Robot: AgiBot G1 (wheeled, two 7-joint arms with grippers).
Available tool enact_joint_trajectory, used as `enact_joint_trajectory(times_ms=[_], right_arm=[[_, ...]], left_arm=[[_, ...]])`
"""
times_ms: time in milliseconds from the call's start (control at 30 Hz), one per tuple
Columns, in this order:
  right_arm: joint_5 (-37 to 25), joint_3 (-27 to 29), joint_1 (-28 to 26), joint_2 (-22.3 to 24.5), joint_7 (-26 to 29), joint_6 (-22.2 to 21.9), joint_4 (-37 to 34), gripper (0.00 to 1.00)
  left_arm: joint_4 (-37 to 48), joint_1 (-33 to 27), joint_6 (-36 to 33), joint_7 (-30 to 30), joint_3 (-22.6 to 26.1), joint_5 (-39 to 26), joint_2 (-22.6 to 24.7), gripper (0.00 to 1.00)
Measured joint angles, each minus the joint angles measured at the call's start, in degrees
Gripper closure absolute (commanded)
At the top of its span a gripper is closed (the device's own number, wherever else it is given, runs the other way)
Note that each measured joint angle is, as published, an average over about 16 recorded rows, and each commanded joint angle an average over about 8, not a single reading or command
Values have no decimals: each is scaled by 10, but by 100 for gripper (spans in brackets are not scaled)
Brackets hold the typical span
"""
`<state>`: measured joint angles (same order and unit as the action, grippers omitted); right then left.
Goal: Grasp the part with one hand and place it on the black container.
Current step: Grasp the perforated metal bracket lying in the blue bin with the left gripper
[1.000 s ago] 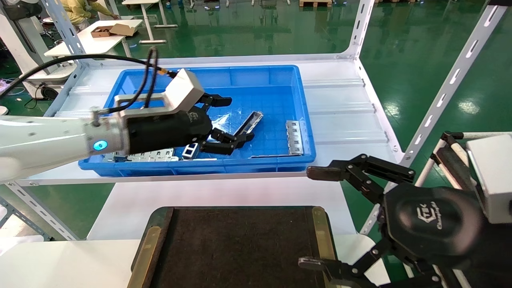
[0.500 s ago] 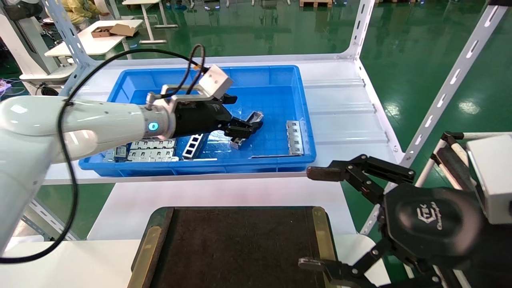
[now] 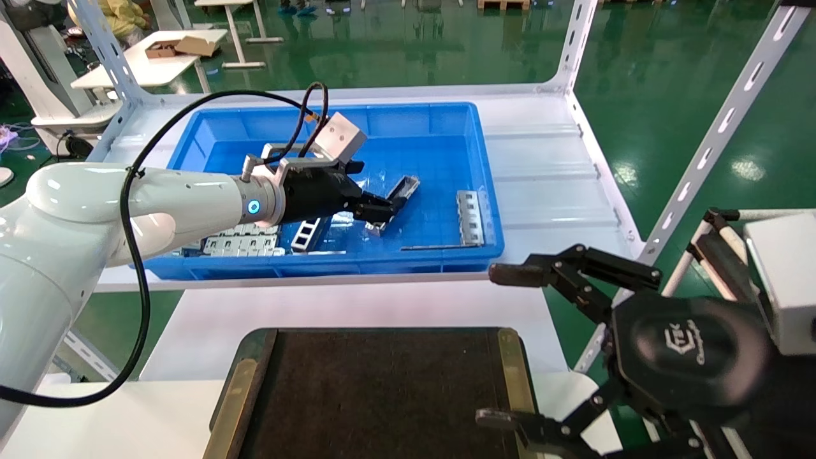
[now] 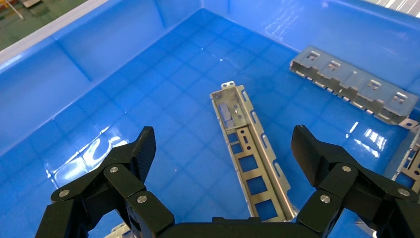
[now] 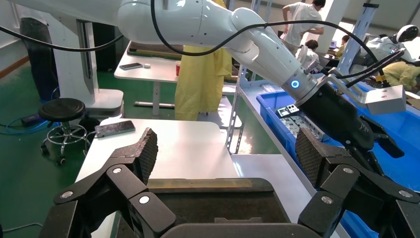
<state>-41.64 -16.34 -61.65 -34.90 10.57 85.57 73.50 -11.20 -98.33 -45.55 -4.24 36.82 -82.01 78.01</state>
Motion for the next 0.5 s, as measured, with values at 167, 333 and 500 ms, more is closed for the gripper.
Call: enact_joint_trajectory(times_ms=[167,333,500], right_arm=[[0,0,0,0,0,0,0,100],[0,0,0,0,0,0,0,100],[0,-1,0,0,0,0,0,100]], left_arm=[[-3,4,8,-15,15,3,0,100],[-6,9,10,-24,29,8,-1,100],[-6,13,9,-29,41,14,-2,100]])
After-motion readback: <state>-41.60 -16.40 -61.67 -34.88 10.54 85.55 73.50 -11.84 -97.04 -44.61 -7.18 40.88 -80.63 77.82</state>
